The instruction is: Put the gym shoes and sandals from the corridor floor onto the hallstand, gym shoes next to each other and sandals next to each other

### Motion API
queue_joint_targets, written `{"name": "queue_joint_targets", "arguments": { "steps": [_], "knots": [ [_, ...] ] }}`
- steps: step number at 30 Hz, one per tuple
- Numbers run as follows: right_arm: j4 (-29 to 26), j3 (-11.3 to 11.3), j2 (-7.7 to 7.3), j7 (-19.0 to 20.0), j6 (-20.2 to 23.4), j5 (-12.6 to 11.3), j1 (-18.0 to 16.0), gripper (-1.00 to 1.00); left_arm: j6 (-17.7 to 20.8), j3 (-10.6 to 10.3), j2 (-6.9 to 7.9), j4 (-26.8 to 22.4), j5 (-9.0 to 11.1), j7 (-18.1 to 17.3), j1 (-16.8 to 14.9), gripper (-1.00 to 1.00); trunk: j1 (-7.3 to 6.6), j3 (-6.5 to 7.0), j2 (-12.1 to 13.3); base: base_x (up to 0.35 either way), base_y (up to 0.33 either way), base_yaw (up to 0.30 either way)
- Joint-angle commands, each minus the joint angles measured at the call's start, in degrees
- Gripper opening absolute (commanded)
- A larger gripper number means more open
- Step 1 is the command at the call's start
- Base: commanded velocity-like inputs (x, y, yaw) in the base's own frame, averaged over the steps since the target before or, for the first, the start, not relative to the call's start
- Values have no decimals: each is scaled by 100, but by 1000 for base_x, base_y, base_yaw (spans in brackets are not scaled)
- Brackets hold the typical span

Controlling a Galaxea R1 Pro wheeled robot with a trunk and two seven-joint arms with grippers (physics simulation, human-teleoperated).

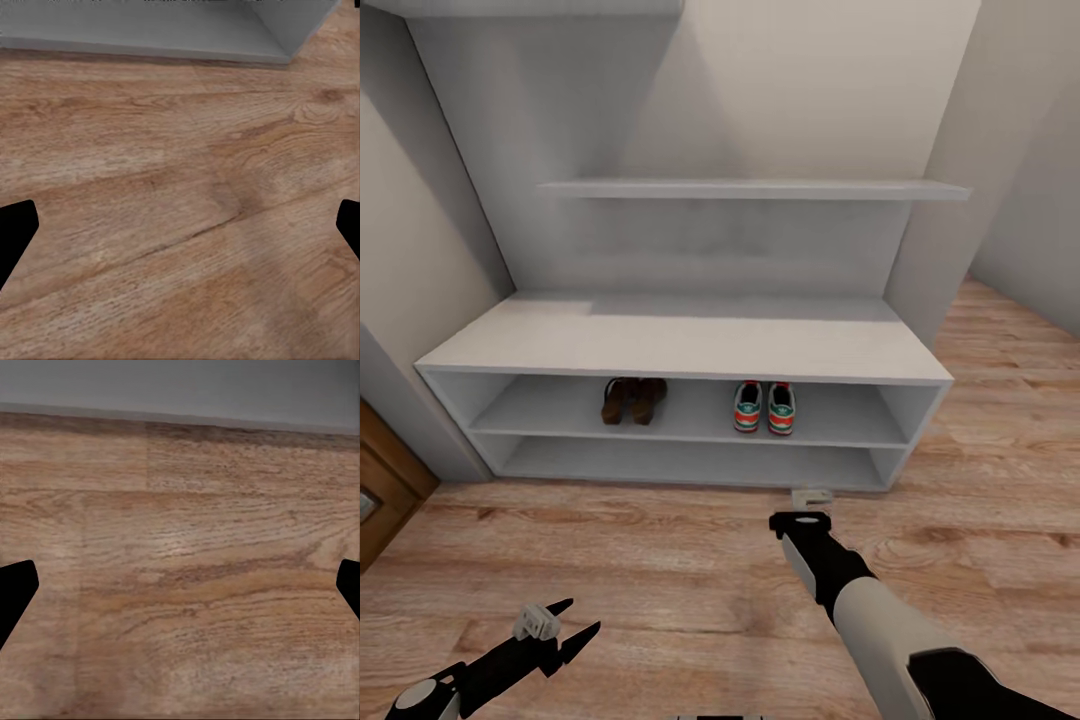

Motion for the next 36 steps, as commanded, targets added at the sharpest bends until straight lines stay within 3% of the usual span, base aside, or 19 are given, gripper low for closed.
{"name": "queue_joint_targets", "arguments": {
  "steps": [1, 9, 13, 21, 25, 32, 33, 36],
  "knots": [
    [61, 26, 0, -31, -45, 6, -1, 100, -24, 5, 1, 7, 9, -21, -3, 100, -24, 14, 40, 0, 0, 0],
    [1186, 26, 0, -14, -1671, 33, 85, 100, -18, 6, 4, 13, 9, 14, 5, 100, -199, 157, 361, 0, 0, 0],
    [1686, 33, -110, -12, -2569, 49, 212, 100, -26, 7, 4, 16, 9, 160, 44, 100, -287, 229, 521, 0, 0, 0],
    [1907, 50, -399, 30, -3194, 55, 699, 100, -45, 9, -1, 81, 21, 512, 170, 100, -463, 373, 842, 0, 0, 0],
    [1925, 71, -603, 363, -3331, 85, 987, 100, -56, 9, 1, 181, 38, 706, 211, 100, -551, 445, 1002, 0, 0, 0],
    [1933, 79, -1242, 1811, -3678, 199, 1471, 100, -69, 39, -3, 470, 56, 1083, 234, 100, -704, 570, 1283, 0, 0, 0],
    [1933, 79, -1410, 2195, -3730, 205, 1542, 100, -74, 124, -11, 579, 59, 1260, 236, 100, -726, 588, 1323, 0, 0, 0],
    [1939, 79, -1554, 2539, -3761, 213, 1631, 100, -115, 293, -22, 675, 57, 1453, 236, 100, -792, 642, 1444, 0, 0, 0]
  ]
}}
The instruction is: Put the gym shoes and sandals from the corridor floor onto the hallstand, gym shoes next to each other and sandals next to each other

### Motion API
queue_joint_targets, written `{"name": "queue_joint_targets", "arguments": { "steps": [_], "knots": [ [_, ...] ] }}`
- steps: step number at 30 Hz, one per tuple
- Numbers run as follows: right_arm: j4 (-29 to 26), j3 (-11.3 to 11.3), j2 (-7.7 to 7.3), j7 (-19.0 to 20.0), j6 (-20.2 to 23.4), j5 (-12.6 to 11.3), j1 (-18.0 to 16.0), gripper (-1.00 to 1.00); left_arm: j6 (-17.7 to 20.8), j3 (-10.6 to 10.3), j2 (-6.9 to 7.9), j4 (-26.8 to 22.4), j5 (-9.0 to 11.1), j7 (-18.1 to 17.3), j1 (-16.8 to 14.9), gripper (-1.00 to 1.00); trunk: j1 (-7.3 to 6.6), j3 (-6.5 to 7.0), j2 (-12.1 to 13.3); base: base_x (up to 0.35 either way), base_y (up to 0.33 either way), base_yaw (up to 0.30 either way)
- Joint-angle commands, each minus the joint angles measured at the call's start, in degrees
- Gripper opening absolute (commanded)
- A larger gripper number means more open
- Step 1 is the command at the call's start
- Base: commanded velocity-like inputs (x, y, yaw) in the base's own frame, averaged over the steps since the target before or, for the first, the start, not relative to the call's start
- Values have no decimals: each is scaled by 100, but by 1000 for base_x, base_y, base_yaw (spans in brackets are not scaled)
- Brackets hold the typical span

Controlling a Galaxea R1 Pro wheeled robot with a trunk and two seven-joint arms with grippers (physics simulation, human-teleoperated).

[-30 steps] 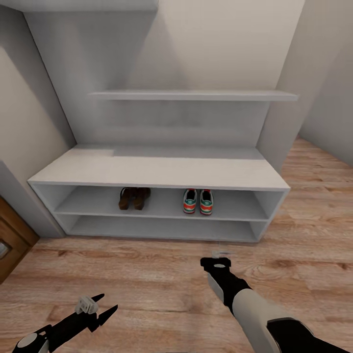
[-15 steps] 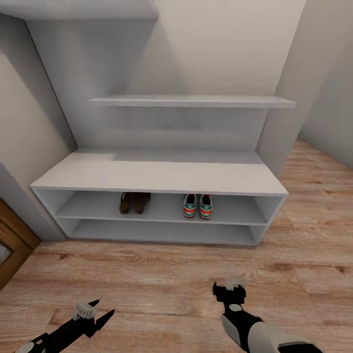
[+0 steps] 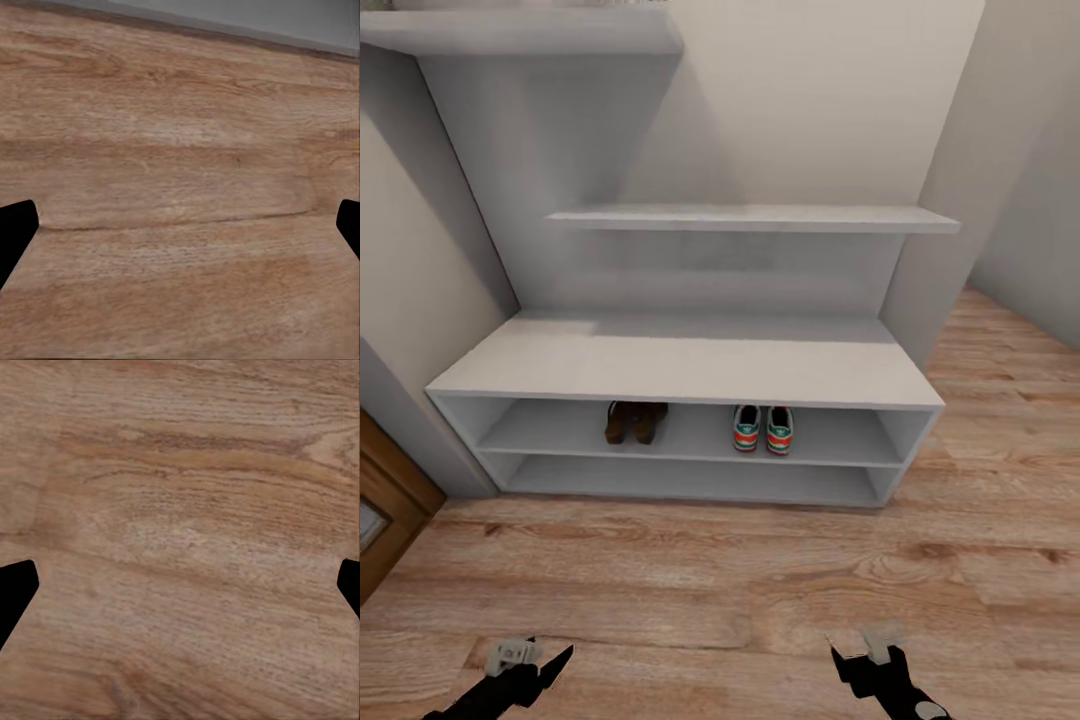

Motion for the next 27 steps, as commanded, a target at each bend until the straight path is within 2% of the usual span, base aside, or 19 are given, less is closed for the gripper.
{"name": "queue_joint_targets", "arguments": {
  "steps": [1, 2, 5, 8, 13, 15, 27],
  "knots": [
    [6, 26, -41, 89, -27, 25, 67, 100, -29, 91, -2, 46, 27, 21, -4, 100, -23, 14, 40, 0, 0, 0],
    [7, 26, -72, 172, -34, 32, 196, 100, -65, 182, -3, 119, 26, 72, -1, 100, -45, 32, 80, 0, 0, 0],
    [3, 28, -67, 223, -43, 37, 401, 100, -88, 264, -23, 256, 30, 108, 7, 100, -111, 86, 200, 0, 0, 0],
    [9, 33, 82, 253, -49, 46, 678, 100, -197, 426, -58, 496, 30, 154, 19, 100, -177, 140, 321, 0, 0, 0],
    [9, 34, 112, 257, -53, 59, 788, 100, -433, 447, -61, 629, 32, 215, 21, 100, -287, 230, 521, 0, 0, 0],
    [9, 35, 130, 258, -57, 64, 866, 100, -530, 452, -67, 685, 33, 358, 22, 100, -331, 266, 601, 0, 0, 0],
    [13, 30, 284, 213, -45, 58, 999, 100, -576, 446, -96, 712, 25, 476, 22, 100, -595, 481, 1083, 0, 0, 0]
  ]
}}
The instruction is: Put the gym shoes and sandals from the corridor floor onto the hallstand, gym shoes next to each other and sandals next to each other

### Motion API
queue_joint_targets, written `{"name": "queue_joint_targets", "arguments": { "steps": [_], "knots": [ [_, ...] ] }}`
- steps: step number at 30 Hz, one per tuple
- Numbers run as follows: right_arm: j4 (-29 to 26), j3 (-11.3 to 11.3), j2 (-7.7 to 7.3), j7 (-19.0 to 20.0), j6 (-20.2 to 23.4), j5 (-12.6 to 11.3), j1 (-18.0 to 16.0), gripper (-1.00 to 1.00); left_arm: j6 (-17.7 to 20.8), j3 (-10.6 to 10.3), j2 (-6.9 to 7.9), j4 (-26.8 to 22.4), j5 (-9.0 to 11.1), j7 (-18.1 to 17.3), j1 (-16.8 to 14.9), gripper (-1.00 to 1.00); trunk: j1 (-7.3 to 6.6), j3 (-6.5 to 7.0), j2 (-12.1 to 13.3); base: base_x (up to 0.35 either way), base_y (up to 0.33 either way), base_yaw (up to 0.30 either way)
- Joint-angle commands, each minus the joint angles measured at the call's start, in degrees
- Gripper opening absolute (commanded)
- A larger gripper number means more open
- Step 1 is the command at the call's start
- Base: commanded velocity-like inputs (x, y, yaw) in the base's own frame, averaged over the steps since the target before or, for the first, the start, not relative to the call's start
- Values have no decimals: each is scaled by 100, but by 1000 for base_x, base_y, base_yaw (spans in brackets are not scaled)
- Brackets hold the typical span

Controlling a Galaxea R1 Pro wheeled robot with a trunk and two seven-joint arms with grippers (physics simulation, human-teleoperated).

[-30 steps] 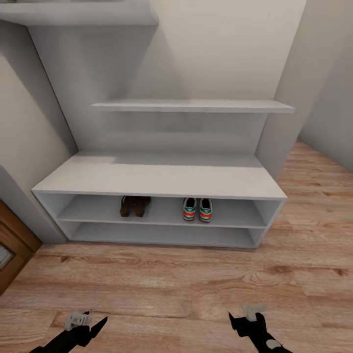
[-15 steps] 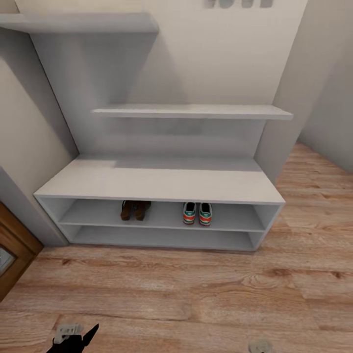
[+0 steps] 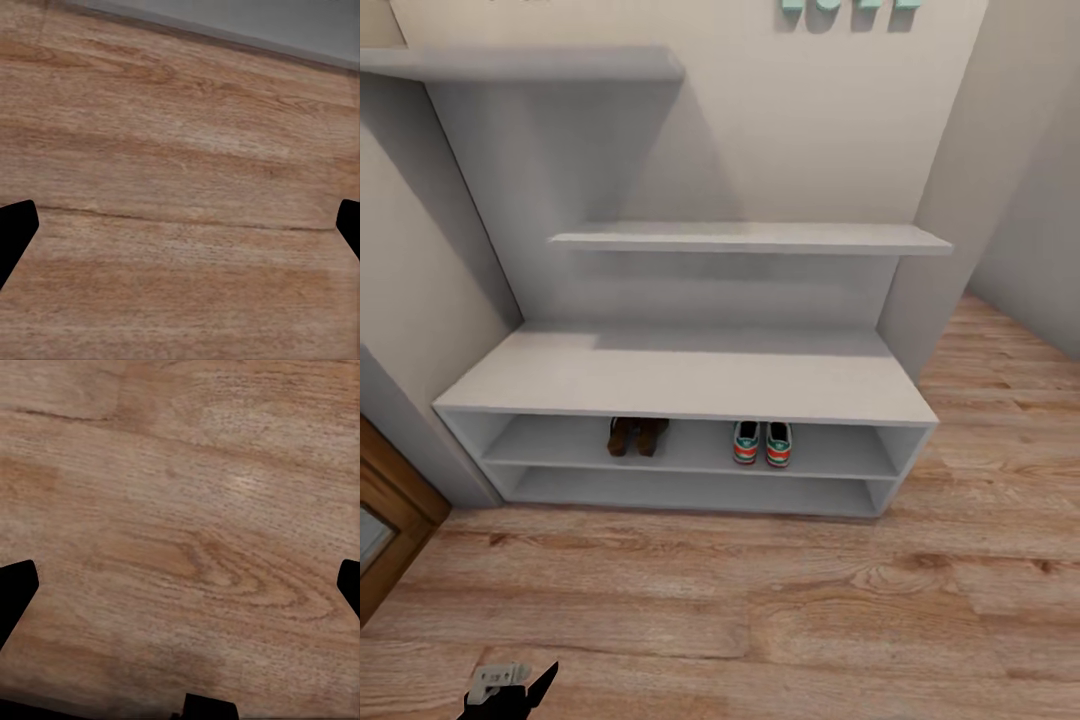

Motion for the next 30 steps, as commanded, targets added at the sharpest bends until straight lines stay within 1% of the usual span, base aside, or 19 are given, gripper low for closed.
{"name": "queue_joint_targets", "arguments": {
  "steps": [1, 14, 28, 30],
  "knots": [
    [3, 24, 1, -9, -19, 21, 1, 100, 9, 18, -1, 8, 37, -49, -4, 100, -23, 14, 40, 0, 0, 0],
    [-2, 14, 2, -15, -13, 22, 13, 100, 8, 23, -1, 9, 43, -43, -4, 100, -23, 14, 40, 0, 0, 0],
    [-1, 14, 2, -15, -7, 23, 14, 100, 8, 26, 2, 6, 53, -39, -4, 100, -331, 266, 601, 0, 0, 0],
    [-1, 13, 2, -15, -7, 23, 14, 100, 8, 26, 0, 7, 53, -39, -4, 100, -331, 266, 601, 0, 0, 0]
  ]
}}
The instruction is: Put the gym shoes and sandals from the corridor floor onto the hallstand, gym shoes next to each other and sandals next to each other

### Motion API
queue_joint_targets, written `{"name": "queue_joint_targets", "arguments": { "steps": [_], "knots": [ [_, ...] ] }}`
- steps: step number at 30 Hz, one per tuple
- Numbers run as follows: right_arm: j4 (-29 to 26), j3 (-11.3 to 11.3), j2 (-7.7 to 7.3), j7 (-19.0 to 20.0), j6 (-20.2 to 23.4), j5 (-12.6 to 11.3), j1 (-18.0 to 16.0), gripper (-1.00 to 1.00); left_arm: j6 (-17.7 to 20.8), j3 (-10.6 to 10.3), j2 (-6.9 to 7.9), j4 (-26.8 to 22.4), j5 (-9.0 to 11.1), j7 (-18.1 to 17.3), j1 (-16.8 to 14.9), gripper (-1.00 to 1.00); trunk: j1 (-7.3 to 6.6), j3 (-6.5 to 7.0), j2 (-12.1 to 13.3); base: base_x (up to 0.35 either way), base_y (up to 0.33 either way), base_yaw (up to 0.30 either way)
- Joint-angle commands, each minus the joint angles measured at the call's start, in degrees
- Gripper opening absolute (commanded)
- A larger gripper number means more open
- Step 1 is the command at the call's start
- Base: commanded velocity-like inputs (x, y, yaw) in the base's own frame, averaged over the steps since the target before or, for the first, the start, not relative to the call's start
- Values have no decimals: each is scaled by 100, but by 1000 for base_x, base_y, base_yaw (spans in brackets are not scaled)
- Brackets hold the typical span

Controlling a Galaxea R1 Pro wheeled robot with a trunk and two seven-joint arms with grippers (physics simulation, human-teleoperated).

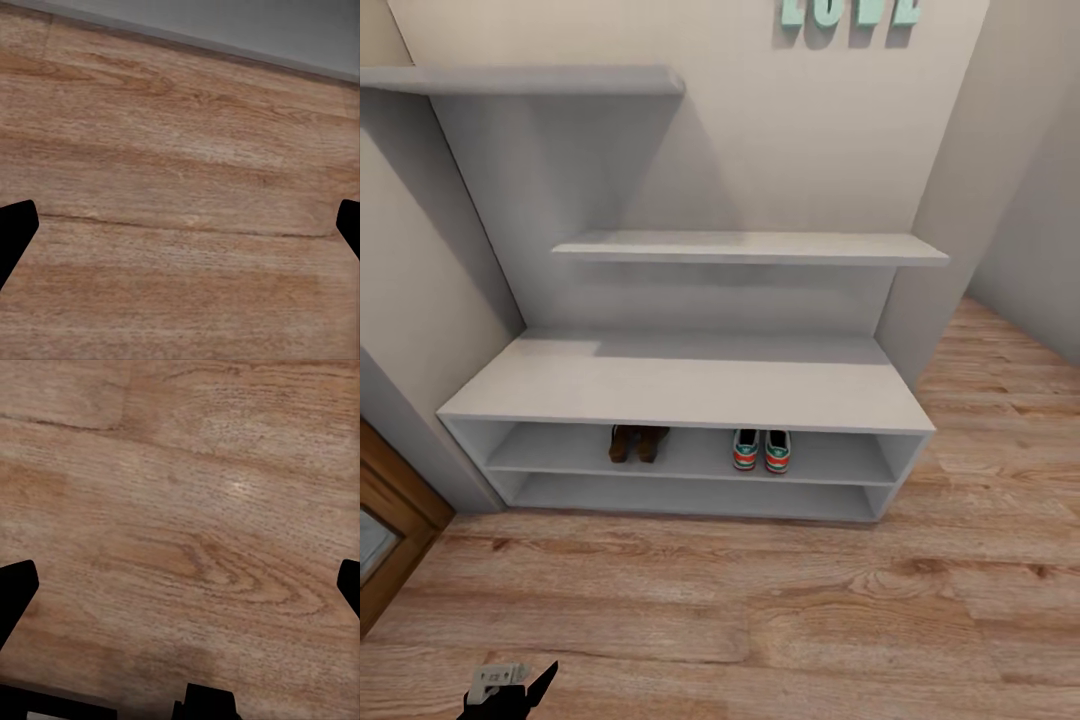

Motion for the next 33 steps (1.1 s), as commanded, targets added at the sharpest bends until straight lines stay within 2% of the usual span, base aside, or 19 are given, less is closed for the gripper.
{"name": "queue_joint_targets", "arguments": {
  "steps": [1, 33],
  "knots": [
    [4, 24, -2, -8, -20, 25, -3, 100, 9, 18, -1, 8, 38, -49, -4, 100, -1, -4, -2, 0, 0, 0],
    [4, 23, -2, -8, -20, 25, -3, 100, 9, 15, -2, 7, 43, -58, -4, 100, -1, -4, -2, 0, 0, 0]
  ]
}}
